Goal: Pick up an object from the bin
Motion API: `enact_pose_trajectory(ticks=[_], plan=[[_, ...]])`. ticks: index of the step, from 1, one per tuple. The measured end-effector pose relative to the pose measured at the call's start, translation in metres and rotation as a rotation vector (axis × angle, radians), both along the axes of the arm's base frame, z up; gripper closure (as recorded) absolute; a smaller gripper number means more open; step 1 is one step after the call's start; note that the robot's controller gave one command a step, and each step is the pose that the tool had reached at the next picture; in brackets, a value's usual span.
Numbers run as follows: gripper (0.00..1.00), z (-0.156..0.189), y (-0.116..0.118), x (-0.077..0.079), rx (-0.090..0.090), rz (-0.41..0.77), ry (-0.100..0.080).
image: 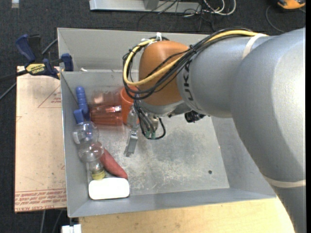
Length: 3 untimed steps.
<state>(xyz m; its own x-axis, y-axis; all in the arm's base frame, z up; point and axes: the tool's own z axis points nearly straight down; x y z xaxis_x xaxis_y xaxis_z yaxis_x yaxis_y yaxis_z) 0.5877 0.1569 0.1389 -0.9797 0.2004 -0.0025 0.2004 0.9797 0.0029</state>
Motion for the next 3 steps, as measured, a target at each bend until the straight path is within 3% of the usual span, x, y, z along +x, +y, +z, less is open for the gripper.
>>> enact_pose_trajectory(ticks=[1,2,3], plan=[[0.0,0.0,0.0,0.0,0.0,0.0,0.0],[0.0,0.004,0.007,0.025,0.0,0.148,0.001],[1.0,-0.025,0.044,0.004,0.001,0.034,-0.001]])
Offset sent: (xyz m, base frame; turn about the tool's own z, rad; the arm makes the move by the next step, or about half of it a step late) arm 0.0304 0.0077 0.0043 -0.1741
